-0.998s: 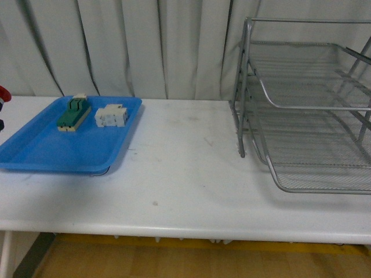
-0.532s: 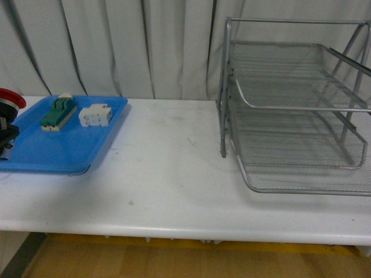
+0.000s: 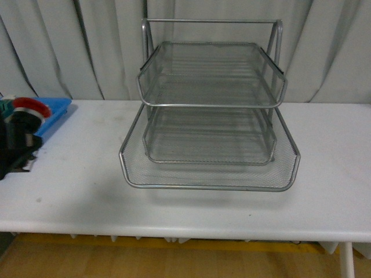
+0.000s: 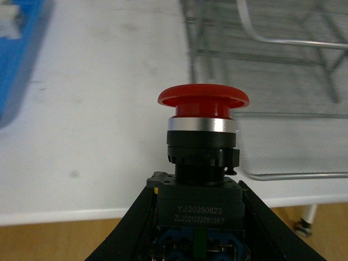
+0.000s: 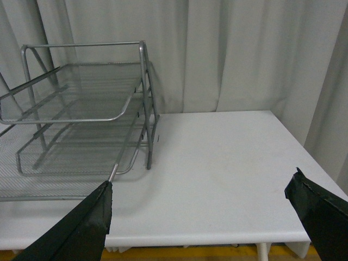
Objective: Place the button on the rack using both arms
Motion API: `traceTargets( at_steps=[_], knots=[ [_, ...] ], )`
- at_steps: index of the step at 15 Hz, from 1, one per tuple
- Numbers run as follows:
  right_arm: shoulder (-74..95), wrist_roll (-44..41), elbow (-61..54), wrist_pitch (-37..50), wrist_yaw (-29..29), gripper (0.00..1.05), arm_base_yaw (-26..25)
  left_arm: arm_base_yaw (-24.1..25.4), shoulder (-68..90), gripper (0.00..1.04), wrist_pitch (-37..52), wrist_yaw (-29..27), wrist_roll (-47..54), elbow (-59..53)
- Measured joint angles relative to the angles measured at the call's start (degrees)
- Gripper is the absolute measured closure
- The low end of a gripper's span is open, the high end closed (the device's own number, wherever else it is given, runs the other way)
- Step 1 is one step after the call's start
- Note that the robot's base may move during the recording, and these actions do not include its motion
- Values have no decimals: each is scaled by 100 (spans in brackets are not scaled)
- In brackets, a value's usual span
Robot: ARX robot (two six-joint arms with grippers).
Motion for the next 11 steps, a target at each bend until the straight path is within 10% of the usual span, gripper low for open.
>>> traceTargets(
  at_steps=[7, 11],
  knots=[
    [0, -2, 0, 17, -2, 6, 0, -2435, 1364, 69, -116, -166, 48, 1655],
    [0, 0, 0, 20, -2, 6, 0, -2857, 1880, 69, -323, -17, 212, 1735]
  ],
)
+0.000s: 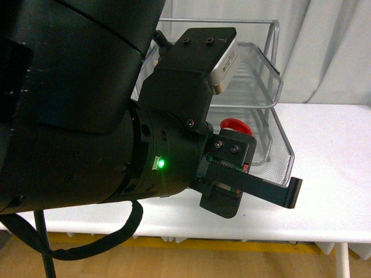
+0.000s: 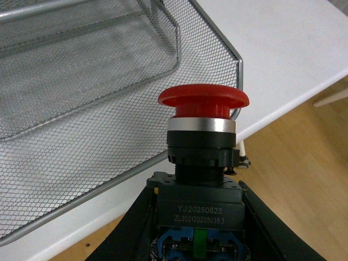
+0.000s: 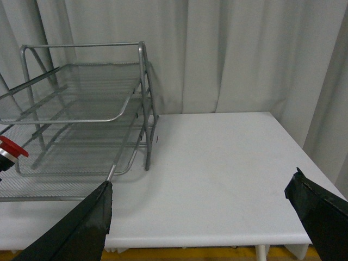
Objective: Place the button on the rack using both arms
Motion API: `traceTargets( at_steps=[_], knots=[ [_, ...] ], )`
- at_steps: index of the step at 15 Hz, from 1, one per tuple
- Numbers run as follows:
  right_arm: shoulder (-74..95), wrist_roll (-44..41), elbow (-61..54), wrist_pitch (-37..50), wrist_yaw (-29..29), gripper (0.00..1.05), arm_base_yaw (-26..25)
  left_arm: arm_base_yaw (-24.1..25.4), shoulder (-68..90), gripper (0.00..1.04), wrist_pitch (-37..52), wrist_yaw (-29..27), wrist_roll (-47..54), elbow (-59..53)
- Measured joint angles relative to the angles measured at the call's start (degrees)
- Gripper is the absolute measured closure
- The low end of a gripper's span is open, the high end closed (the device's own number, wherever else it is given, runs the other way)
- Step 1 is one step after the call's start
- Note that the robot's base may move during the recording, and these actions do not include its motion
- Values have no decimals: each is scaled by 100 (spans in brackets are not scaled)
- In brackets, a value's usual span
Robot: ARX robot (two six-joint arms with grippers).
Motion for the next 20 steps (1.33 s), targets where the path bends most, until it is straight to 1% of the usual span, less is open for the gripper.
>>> traceTargets(
  at_steps=[2, 5, 8, 12, 15, 16, 19, 20],
  knots=[
    [0, 0, 0, 0, 0, 6, 0, 52, 378, 69, -55, 0, 72, 345],
    [0, 0, 0, 0, 0, 6, 0, 166, 1134, 69, -369, -22, 164, 1056],
    [0, 0, 0, 0, 0, 6, 0, 348, 1899, 69, -831, -146, 195, 1976],
    [0, -2, 0, 0, 0, 6, 0, 603, 2623, 69, -1473, -153, 127, 3093],
    [0, 0, 0, 0, 0, 6, 0, 721, 2914, 69, -1812, -109, -17, 3611],
    [0, -2, 0, 0, 0, 6, 0, 752, 2914, 55, -1845, -70, -76, 3676],
    [0, -2, 0, 0, 0, 6, 0, 767, 2850, 23, -1648, 179, -317, 3622],
    [0, -2, 0, 0, 0, 6, 0, 767, 2736, 10, -1567, 181, -358, 3477]
  ],
)
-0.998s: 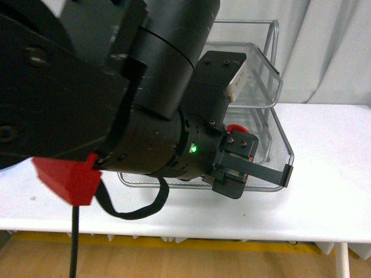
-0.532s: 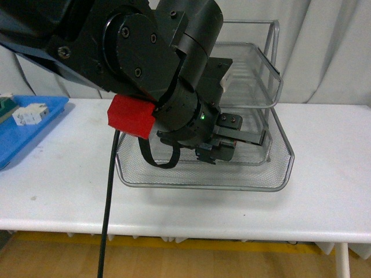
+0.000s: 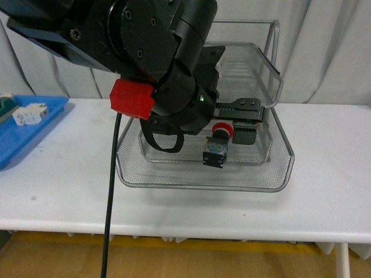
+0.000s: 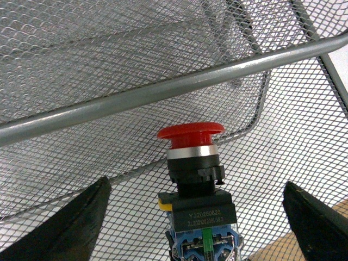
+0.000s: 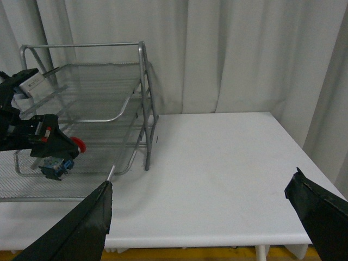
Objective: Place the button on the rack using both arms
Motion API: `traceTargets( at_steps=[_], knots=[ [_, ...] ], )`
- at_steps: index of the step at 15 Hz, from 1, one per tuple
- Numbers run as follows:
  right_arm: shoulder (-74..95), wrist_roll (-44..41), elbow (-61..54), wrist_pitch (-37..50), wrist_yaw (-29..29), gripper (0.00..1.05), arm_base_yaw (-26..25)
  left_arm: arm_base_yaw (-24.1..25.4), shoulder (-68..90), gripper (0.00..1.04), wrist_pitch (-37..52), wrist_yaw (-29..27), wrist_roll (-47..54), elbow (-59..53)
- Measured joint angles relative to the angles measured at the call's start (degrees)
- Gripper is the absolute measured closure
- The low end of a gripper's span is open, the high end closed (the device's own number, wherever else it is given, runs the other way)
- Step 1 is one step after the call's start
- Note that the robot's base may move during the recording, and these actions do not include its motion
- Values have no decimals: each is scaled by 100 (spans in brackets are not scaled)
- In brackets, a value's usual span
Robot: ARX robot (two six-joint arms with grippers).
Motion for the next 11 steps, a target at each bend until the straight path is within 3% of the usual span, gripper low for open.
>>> traceTargets(
  at_steps=[1, 5, 10, 11],
  knots=[
    [0, 2, 0, 0, 0, 6, 0, 2, -164, 5, 70, -4, 0, -153],
    [0, 0, 0, 0, 0, 6, 0, 74, -1259, 7, 538, 15, 20, -988],
    [0, 2, 0, 0, 0, 6, 0, 302, -3200, 7, 1786, -190, 383, -2625],
    [0, 2, 0, 0, -2, 6, 0, 295, -3517, 15, 2957, -1064, 568, -3115]
  ],
)
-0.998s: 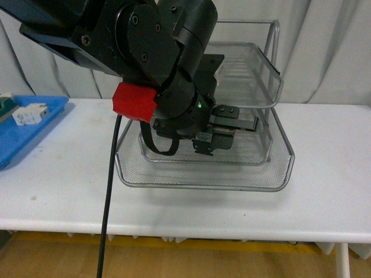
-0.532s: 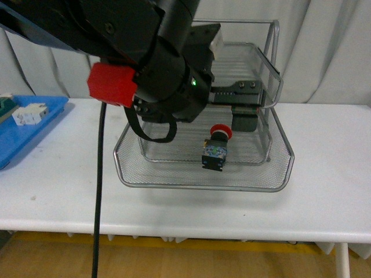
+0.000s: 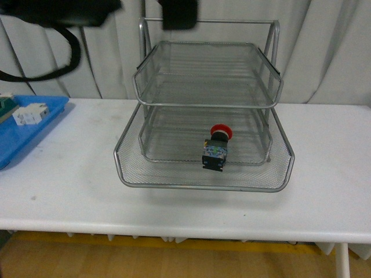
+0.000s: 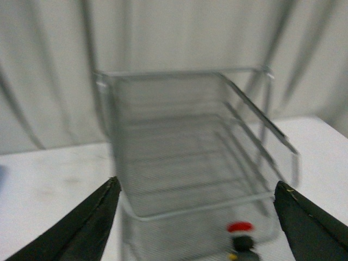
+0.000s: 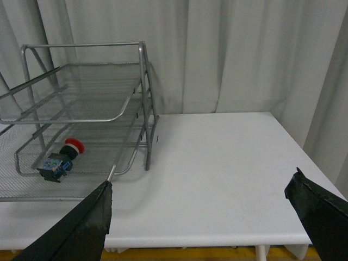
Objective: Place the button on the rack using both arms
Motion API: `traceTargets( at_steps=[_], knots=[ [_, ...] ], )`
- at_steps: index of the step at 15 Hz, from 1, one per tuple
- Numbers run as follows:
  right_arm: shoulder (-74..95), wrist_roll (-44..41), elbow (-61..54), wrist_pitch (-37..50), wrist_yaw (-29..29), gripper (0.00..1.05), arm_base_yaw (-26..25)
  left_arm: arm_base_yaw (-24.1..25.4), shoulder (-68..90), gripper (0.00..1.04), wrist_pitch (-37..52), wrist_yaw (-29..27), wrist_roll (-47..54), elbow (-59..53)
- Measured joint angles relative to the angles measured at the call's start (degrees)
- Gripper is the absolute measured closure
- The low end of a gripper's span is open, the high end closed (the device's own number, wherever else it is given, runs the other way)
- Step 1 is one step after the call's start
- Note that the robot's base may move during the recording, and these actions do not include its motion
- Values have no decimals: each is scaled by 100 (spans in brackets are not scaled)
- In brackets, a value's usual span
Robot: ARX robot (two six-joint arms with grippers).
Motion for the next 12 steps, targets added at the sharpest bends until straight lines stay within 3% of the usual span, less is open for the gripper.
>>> traceTargets(
  at_steps=[1, 2, 3, 7, 12],
  knots=[
    [0, 0, 0, 0, 0, 6, 0, 175, -577, 27, 822, -911, 140, -743],
    [0, 0, 0, 0, 2, 6, 0, 551, -1285, 40, 1152, -1196, 210, -1552],
    [0, 0, 0, 0, 0, 6, 0, 883, -1862, 53, 1285, -1174, 229, -2177],
    [0, 0, 0, 0, -13, 6, 0, 1451, -2883, 103, 1349, -428, 234, -3510],
    [0, 0, 0, 0, -13, 6, 0, 1971, -4065, 103, 968, 98, 254, -4288]
  ],
)
